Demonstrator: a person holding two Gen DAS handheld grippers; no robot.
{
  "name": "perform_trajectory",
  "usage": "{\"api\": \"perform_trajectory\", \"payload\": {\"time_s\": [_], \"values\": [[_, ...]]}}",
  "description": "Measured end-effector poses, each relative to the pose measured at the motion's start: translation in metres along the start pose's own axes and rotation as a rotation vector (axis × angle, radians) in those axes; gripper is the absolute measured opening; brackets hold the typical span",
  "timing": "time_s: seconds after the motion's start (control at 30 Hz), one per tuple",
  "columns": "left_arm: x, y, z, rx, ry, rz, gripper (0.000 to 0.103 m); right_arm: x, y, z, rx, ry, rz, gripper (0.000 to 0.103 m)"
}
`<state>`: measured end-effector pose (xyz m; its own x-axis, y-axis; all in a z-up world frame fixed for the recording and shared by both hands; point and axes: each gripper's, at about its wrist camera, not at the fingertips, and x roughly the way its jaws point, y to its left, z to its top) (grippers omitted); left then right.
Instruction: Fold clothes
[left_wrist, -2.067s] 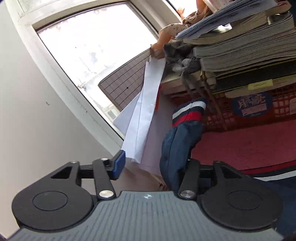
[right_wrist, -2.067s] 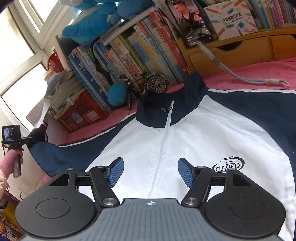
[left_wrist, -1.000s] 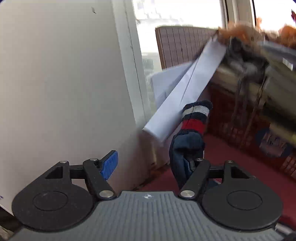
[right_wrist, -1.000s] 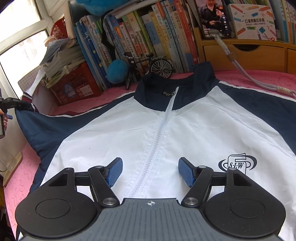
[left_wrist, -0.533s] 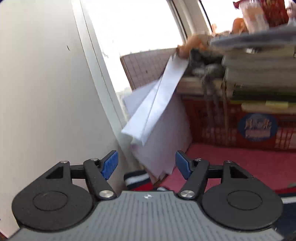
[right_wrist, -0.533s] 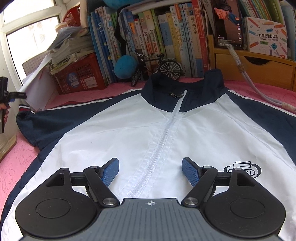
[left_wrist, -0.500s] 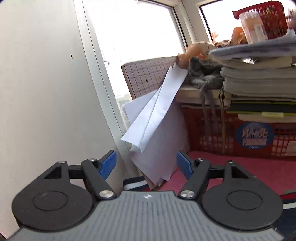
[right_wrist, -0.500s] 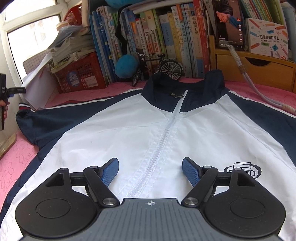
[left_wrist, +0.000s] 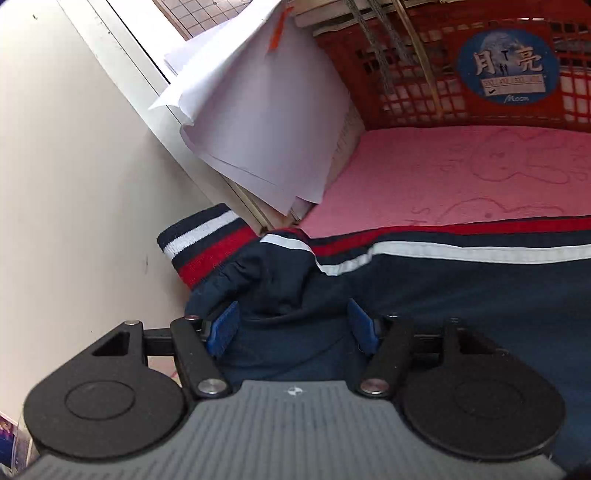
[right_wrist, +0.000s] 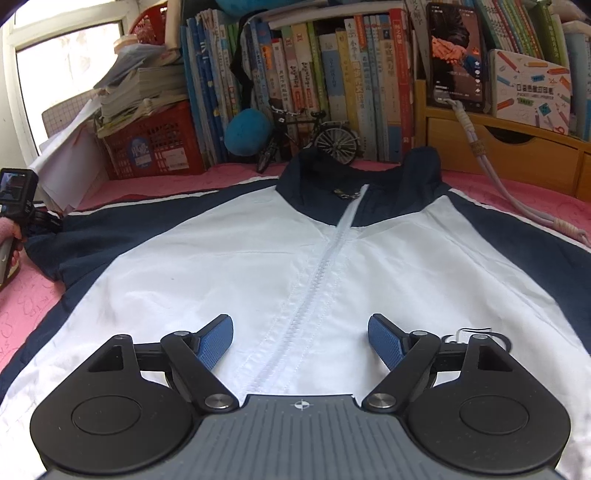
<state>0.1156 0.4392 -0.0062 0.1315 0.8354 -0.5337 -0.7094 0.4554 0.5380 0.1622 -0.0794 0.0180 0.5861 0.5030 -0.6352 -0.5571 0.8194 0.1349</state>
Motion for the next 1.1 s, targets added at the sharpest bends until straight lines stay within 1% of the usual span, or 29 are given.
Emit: {"api": "perform_trajectory", "payload": {"time_s": [0.07, 0.1, 0.13, 0.17, 0.23, 0.27, 0.3, 0.33, 0.37, 0.43, 0.47, 0.5, 0.53, 0.63, 0.67, 0.73, 0.77, 0.8, 0.83, 0.87, 0.9, 0.93, 0.97, 1.03, 1.1], "values": [[0.005, -0.008, 0.003, 0.016, -0.018, 0.055, 0.065, -0.002, -0.017, -0.004, -0.011, 0.002, -0.097, 0.080], [0.005, -0.013, 0.005, 0.034, -0.015, 0.077, 0.062, -0.003, -0.026, -0.005, -0.017, 0.002, -0.146, 0.080], [0.003, -0.017, 0.007, 0.047, -0.017, 0.086, 0.060, -0.005, -0.043, -0.008, -0.005, 0.002, -0.194, 0.081], [-0.004, -0.019, 0.007, 0.045, -0.043, 0.059, 0.059, -0.008, -0.061, -0.010, 0.008, 0.002, -0.243, 0.081], [-0.024, -0.018, 0.003, 0.027, -0.139, -0.047, 0.062, -0.023, -0.104, -0.015, 0.074, 0.005, -0.306, 0.078], [-0.035, -0.020, 0.001, 0.031, -0.171, -0.068, 0.062, -0.034, -0.127, -0.019, 0.104, 0.006, -0.369, 0.079], [-0.047, -0.024, 0.000, 0.039, -0.197, -0.073, 0.062, -0.045, -0.150, -0.024, 0.134, 0.006, -0.431, 0.082], [-0.060, -0.026, -0.002, 0.040, -0.225, -0.100, 0.062, -0.056, -0.173, -0.027, 0.180, 0.014, -0.458, 0.084], [-0.074, -0.026, -0.002, 0.036, -0.254, -0.147, 0.062, -0.069, -0.200, -0.033, 0.242, 0.014, -0.509, 0.084], [-0.103, -0.027, -0.004, 0.028, -0.312, -0.242, 0.062, -0.096, -0.244, -0.047, 0.376, 0.011, -0.631, 0.084], [-0.119, -0.029, -0.006, 0.029, -0.340, -0.296, 0.065, -0.110, -0.261, -0.055, 0.442, 0.005, -0.712, 0.084], [-0.138, -0.031, -0.008, 0.035, -0.367, -0.356, 0.068, -0.124, -0.277, -0.063, 0.508, -0.002, -0.794, 0.077], [-0.154, -0.033, -0.011, 0.046, -0.389, -0.410, 0.069, -0.138, -0.294, -0.071, 0.574, -0.008, -0.875, 0.073], [-0.201, -0.053, -0.028, 0.135, -0.429, -0.585, 0.070, -0.156, -0.293, -0.083, 0.602, -0.086, -0.760, 0.073], [-0.215, -0.061, -0.034, 0.163, -0.429, -0.644, 0.070, -0.162, -0.293, -0.087, 0.610, -0.112, -0.722, 0.073], [-0.232, -0.077, -0.045, 0.193, -0.396, -0.746, 0.071, -0.173, -0.292, -0.095, 0.626, -0.163, -0.644, 0.073], [-0.239, -0.085, -0.051, 0.205, -0.376, -0.785, 0.071, -0.179, -0.292, -0.098, 0.634, -0.189, -0.604, 0.073], [-0.244, -0.093, -0.057, 0.224, -0.360, -0.810, 0.071, -0.175, -0.288, -0.099, 0.616, -0.191, -0.538, 0.073], [-0.246, -0.101, -0.062, 0.246, -0.354, -0.816, 0.072, -0.171, -0.284, -0.099, 0.598, -0.194, -0.470, 0.073], [-0.249, -0.109, -0.068, 0.270, -0.351, -0.806, 0.072, -0.167, -0.282, -0.100, 0.590, -0.194, -0.410, 0.073], [-0.251, -0.115, -0.075, 0.282, -0.354, -0.790, 0.071, -0.170, -0.292, -0.101, 0.592, -0.185, -0.452, 0.072], [-0.253, -0.118, -0.080, 0.281, -0.364, -0.774, 0.072, -0.172, -0.302, -0.103, 0.594, -0.177, -0.495, 0.070], [-0.254, -0.120, -0.085, 0.279, -0.375, -0.757, 0.076, -0.175, -0.312, -0.104, 0.596, -0.168, -0.539, 0.067], [-0.254, -0.119, -0.088, 0.269, -0.381, -0.742, 0.077, -0.181, -0.332, -0.107, 0.600, -0.151, -0.625, 0.061], [-0.253, -0.118, -0.088, 0.249, -0.382, -0.732, 0.083, -0.186, -0.351, -0.109, 0.603, -0.133, -0.711, 0.060]]}}
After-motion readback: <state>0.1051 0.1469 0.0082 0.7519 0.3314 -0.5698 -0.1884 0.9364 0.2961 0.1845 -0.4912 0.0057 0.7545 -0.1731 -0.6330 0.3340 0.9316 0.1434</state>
